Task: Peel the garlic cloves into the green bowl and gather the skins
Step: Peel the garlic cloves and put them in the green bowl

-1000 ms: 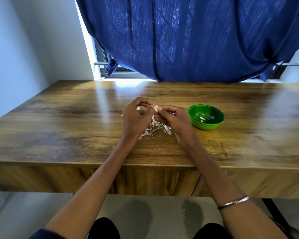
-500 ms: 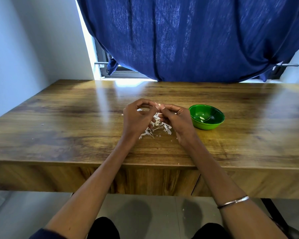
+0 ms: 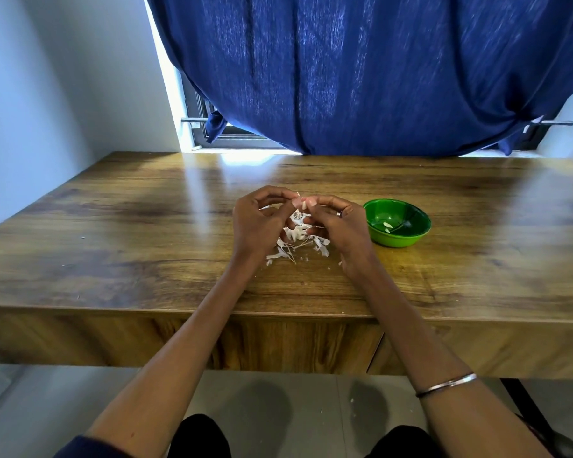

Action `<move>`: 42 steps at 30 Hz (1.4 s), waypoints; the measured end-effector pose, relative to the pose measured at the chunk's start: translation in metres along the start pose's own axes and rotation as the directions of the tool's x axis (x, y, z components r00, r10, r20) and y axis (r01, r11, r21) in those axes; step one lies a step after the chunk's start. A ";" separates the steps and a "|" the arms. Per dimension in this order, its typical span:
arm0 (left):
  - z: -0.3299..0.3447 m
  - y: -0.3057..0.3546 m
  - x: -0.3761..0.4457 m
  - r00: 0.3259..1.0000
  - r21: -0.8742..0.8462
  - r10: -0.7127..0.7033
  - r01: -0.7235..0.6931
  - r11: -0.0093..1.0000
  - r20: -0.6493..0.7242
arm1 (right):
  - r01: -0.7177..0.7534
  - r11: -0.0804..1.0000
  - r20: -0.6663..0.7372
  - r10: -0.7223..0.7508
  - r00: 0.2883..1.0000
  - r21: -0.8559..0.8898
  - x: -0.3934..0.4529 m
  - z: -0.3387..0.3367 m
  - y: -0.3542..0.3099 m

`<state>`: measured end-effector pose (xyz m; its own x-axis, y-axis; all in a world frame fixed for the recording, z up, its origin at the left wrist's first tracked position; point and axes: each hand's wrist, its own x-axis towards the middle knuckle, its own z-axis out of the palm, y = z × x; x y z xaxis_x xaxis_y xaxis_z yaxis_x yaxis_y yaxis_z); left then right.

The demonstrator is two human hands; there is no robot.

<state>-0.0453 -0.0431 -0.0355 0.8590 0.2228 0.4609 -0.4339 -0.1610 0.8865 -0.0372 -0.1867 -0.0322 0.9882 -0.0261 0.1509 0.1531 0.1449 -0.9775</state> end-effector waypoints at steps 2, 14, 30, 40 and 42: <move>-0.001 -0.001 0.001 1.000 -0.007 -0.014 0.014 1.000 -0.002 | -0.024 1.000 0.008 0.023 1.000 0.010 0.000 -0.002 0.000; 0.002 -0.001 -0.003 0.984 0.253 0.175 -0.179 0.951 0.040 | -0.064 0.994 0.035 0.061 0.998 0.085 -0.003 -0.005 -0.003; -0.001 0.002 0.000 1.000 0.029 -0.013 0.014 0.999 -0.009 | 0.241 0.940 0.058 -0.233 0.971 -0.242 0.001 -0.002 0.006; 0.002 0.002 -0.002 0.949 0.223 0.305 -0.281 0.933 -0.080 | -0.013 0.999 0.124 0.007 0.992 0.049 -0.002 -0.002 0.000; 0.003 0.000 -0.002 0.958 0.221 0.282 -0.264 0.939 -0.056 | -0.043 0.996 0.146 0.031 0.989 0.075 -0.003 -0.003 -0.001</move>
<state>-0.0465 -0.0463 -0.0361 0.6850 0.2219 0.6939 -0.5738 -0.4226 0.7016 -0.0400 -0.1898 -0.0320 0.9824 0.1236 0.1403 0.1107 0.2201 -0.9692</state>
